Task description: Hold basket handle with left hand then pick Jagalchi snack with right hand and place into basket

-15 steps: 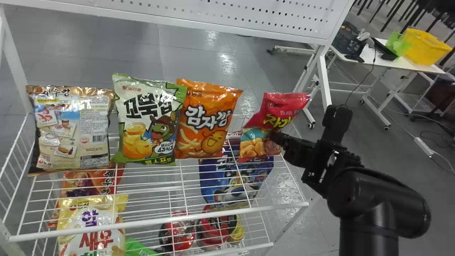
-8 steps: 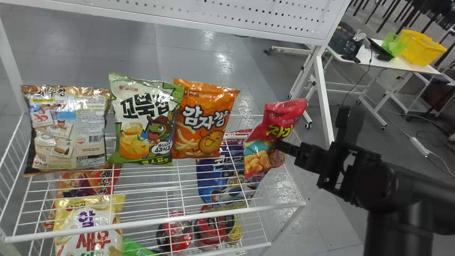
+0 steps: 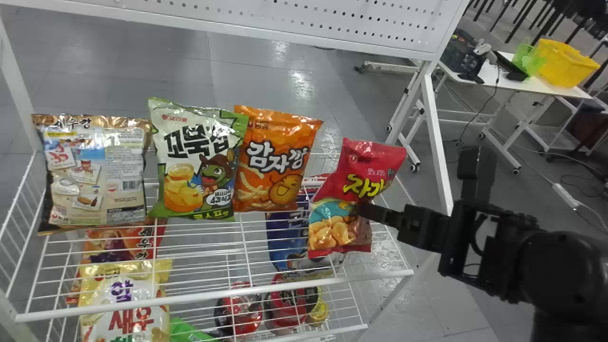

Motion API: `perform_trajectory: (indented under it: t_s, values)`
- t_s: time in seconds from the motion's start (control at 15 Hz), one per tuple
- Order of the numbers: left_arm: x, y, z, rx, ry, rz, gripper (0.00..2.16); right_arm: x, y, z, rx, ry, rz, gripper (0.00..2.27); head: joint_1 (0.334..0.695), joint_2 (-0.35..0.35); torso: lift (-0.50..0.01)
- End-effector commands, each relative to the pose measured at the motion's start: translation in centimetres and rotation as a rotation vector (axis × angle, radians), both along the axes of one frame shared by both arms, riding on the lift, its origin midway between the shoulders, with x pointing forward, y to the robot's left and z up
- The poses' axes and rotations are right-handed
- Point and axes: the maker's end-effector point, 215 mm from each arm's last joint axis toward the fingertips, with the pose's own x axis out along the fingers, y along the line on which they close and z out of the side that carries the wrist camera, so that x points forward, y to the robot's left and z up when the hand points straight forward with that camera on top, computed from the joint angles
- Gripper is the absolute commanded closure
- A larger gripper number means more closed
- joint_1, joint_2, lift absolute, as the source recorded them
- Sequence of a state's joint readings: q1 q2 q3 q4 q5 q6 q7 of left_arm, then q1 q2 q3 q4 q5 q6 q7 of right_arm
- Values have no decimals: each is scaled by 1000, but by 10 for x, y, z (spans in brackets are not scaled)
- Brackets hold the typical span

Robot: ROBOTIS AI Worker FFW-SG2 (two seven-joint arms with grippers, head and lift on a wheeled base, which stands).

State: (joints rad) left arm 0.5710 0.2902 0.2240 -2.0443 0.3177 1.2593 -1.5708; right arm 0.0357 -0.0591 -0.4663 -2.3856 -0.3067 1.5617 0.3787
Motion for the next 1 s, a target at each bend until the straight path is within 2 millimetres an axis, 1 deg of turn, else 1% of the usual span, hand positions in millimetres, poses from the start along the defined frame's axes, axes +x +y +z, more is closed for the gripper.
perform_trajectory:
  t_s: [0.0, 0.27, 0.33, 0.4, 0.53, 0.67, 0.73, 0.87, 0.93]
  values:
    - [2, 4, 2, -13, -8, 11, 2138, -9, 17, 21, 4, -47, 45, 2246, 695, -295, -9]
    - [5, 7, 4, -14, -16, 20, 2138, -20, 33, 57, -26, -131, 85, 2246, 695, -245, -9]
    - [6, 8, 4, -13, -18, 24, 2138, -26, 35, 60, -40, -140, 89, 2246, 695, -237, -9]
    - [7, 9, 5, -15, -20, 28, 2138, -34, 36, 62, -39, -143, 95, 2246, 695, -231, -9]
    - [8, 11, 6, -14, -21, 32, 2138, -57, 42, 49, -13, -109, 121, 2246, 695, -216, -9]
    - [10, 11, 6, -15, -25, 32, 2138, -79, 55, 42, 16, -86, 164, 2246, 695, -209, -9]
    - [11, 11, 5, -15, -26, 33, 2138, -87, 62, 44, 42, -88, 190, 2246, 695, -205, -9]
    - [11, 11, 6, -18, -27, 34, 2138, -96, 78, 52, 97, -102, 241, 2246, 695, -188, -9]
    - [12, 10, 7, -20, -29, 34, 2138, -100, 84, 50, 112, -94, 254, 2246, 695, -167, -9]
